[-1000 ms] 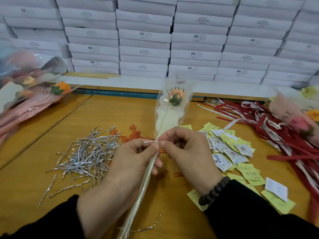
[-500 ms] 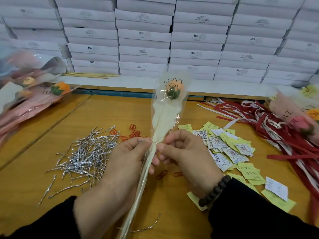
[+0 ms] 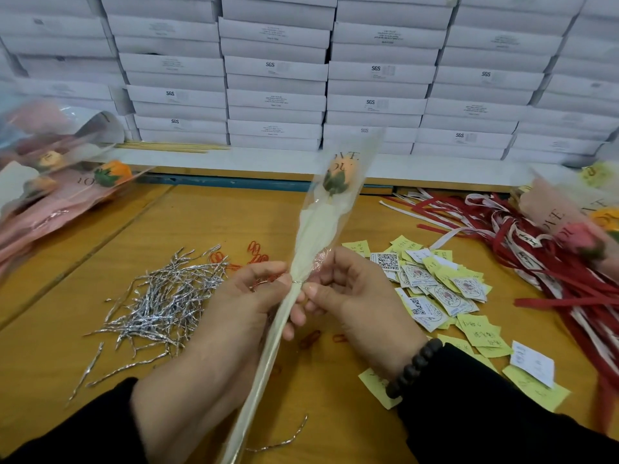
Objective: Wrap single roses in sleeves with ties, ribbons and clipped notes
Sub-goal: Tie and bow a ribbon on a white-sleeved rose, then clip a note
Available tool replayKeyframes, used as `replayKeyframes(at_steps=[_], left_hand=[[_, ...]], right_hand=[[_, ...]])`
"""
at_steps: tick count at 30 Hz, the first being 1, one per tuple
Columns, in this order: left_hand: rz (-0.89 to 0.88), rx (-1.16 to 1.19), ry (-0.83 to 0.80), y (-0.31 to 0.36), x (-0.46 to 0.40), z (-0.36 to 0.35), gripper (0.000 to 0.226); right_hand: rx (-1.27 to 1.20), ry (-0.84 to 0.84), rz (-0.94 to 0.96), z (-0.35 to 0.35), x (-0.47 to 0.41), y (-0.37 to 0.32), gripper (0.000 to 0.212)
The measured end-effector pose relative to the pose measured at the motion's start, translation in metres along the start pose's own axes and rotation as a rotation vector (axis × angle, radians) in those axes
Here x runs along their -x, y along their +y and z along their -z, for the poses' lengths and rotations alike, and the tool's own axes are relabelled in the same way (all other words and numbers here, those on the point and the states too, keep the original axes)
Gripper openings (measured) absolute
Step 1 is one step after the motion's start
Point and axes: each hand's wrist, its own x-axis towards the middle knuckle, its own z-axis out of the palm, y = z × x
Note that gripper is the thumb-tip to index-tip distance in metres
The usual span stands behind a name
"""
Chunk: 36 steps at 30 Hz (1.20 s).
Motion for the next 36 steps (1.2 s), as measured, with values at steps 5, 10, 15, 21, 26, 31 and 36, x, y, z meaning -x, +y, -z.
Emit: replayKeyframes(at_steps=[5, 10, 15, 21, 26, 31, 36], left_hand=[[-0.017, 0.026, 0.043, 0.0009, -0.0012, 0.0013, 0.017], [-0.010, -0.029, 0.003, -0.0009, -0.0002, 0.0023, 0.009], [0.021, -0.074, 0.003, -0.0017, 0.0016, 0.0024, 0.021], [0.054, -0.093, -0.024, -0.0004, 0.0037, 0.0010, 0.026], [0.002, -0.086, -0.040, 0.0006, 0.0016, 0.0009, 0.019], [-0.078, -0.141, -0.030, 0.0024, 0.0034, -0.0002, 0.021], [-0.082, -0.142, -0.013, 0.0012, 0.0033, -0.0002, 0.017]], right_hand=[[0.048, 0.019, 0.059, -0.0023, 0.0005, 0.0007, 0.024], [0.070, 0.027, 0.083, -0.0040, 0.0020, 0.0002, 0.024], [0.094, 0.025, 0.109, -0.0048, 0.0030, -0.0015, 0.022], [0.113, 0.022, 0.127, -0.0042, 0.0036, -0.0011, 0.019], [0.043, 0.062, 0.073, -0.0030, 0.0031, 0.0013, 0.021], [0.044, 0.062, 0.019, -0.0039, 0.0031, 0.0017, 0.014], [-0.080, 0.053, -0.065, -0.0031, 0.0025, 0.0009, 0.013]])
